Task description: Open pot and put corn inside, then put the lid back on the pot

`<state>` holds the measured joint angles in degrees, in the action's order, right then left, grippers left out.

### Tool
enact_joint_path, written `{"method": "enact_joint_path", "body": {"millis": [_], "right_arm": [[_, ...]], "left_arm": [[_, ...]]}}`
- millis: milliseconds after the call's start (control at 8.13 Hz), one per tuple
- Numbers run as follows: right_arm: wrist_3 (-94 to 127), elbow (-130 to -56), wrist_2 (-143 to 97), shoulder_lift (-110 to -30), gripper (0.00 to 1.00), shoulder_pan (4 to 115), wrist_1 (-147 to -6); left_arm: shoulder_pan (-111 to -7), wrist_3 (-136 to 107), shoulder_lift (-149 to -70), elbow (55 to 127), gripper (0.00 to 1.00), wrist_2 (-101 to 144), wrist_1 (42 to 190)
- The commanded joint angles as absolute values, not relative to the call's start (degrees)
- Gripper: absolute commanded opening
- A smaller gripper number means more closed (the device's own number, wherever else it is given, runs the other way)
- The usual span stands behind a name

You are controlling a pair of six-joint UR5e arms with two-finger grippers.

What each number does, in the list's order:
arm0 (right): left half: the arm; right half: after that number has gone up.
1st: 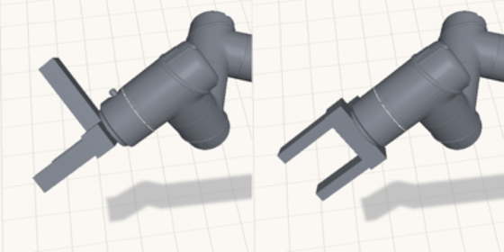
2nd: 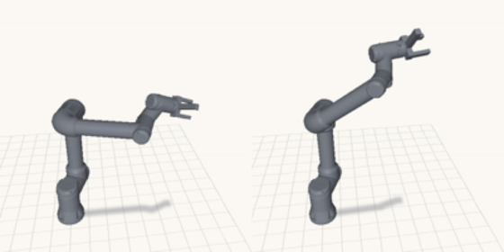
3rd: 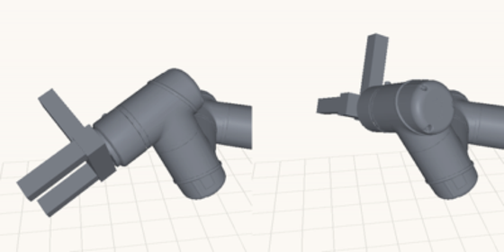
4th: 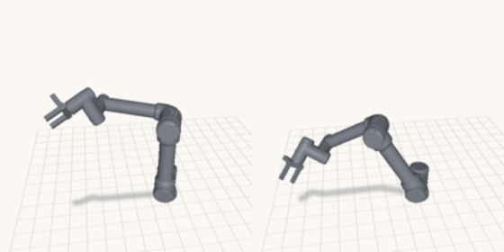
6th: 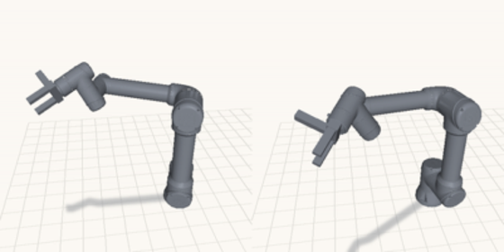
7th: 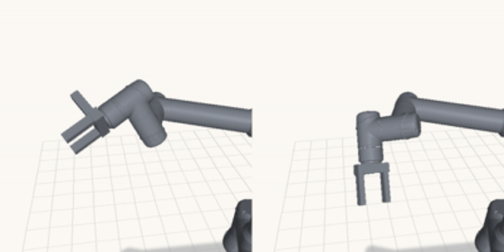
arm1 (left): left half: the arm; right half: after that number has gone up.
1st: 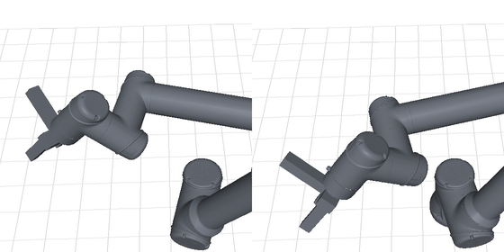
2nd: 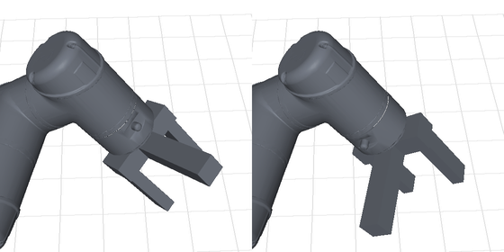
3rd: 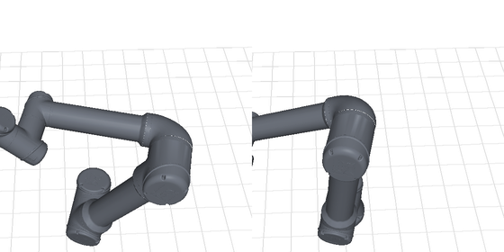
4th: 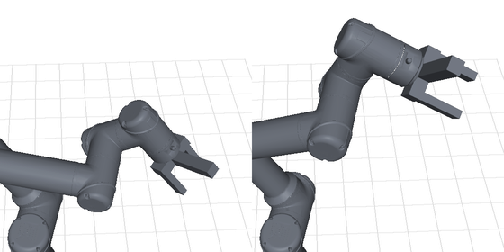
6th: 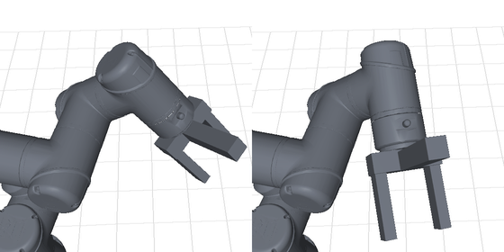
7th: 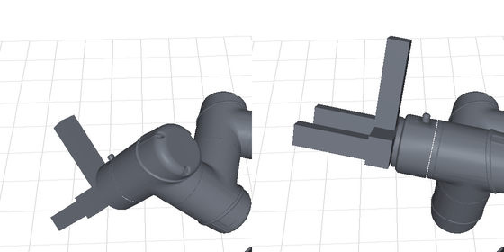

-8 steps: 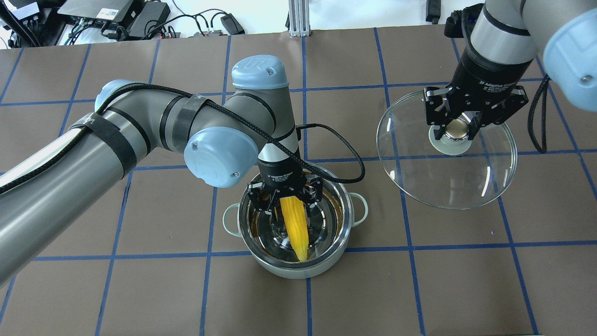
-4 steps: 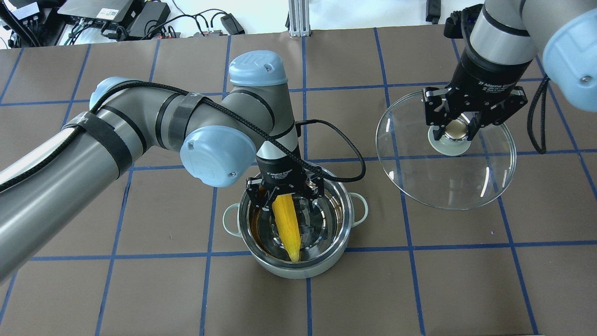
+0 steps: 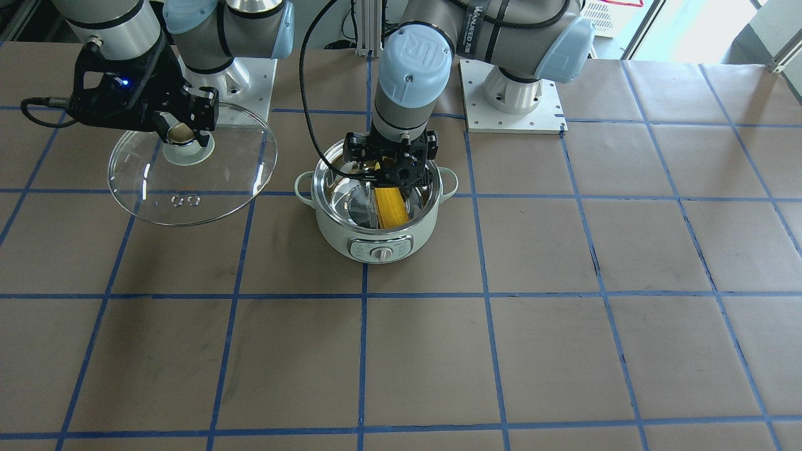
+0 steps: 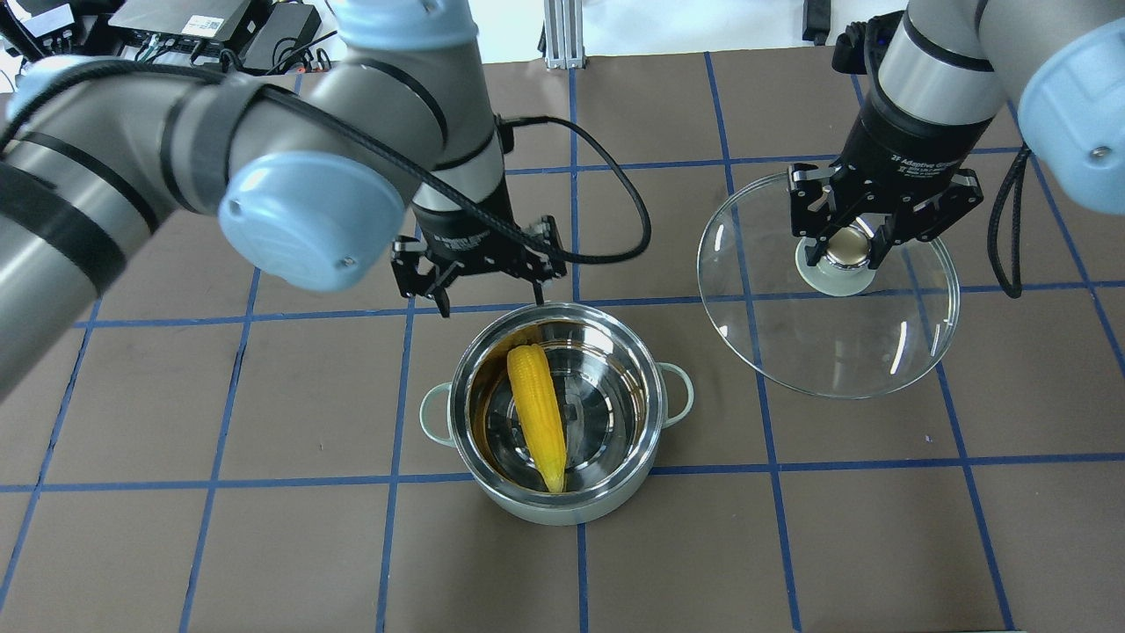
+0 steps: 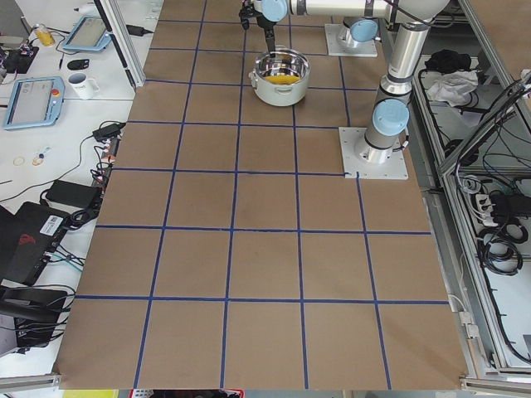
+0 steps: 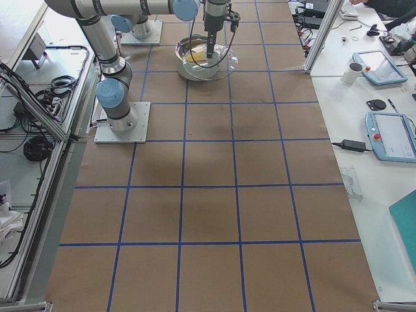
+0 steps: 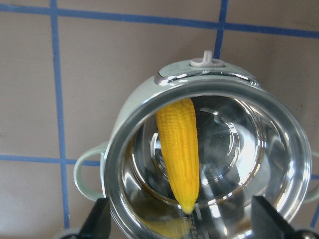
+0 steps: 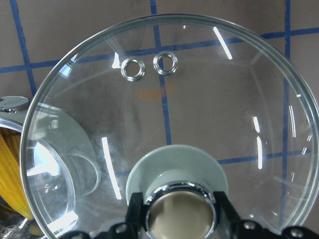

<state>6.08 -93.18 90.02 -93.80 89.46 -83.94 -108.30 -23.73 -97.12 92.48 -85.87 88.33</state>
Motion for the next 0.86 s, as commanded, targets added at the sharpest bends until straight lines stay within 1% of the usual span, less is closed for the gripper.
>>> {"method": "enact_joint_path", "body": {"millis": [0, 246, 369, 615, 738], "right_arm": [[11.7, -93.2, 88.3, -93.1, 0.14, 95.1, -84.8], [21.8, -93.2, 88.2, -89.6, 0.14, 104.3, -89.6], [25.7, -93.2, 88.2, -87.7, 0.14, 109.0, -90.3], [33.7, -93.2, 88.2, -83.4, 0.14, 116.7, -95.0], [34.0, -93.3, 88.2, -82.9, 0.14, 117.8, -95.1]], "left_arm": [[-97.8, -14.4, -95.1, 82.8, 1.0, -88.6, 90.8], [-89.6, -5.4, -95.0, 79.2, 1.0, -90.3, 93.2], [-88.0, -4.0, -94.7, 78.8, 1.0, -90.1, 93.4], [-88.2, -4.2, -94.1, 78.7, 1.0, -90.4, 93.4], [-88.2, -4.3, -94.0, 78.7, 1.0, -90.4, 93.4]]}}
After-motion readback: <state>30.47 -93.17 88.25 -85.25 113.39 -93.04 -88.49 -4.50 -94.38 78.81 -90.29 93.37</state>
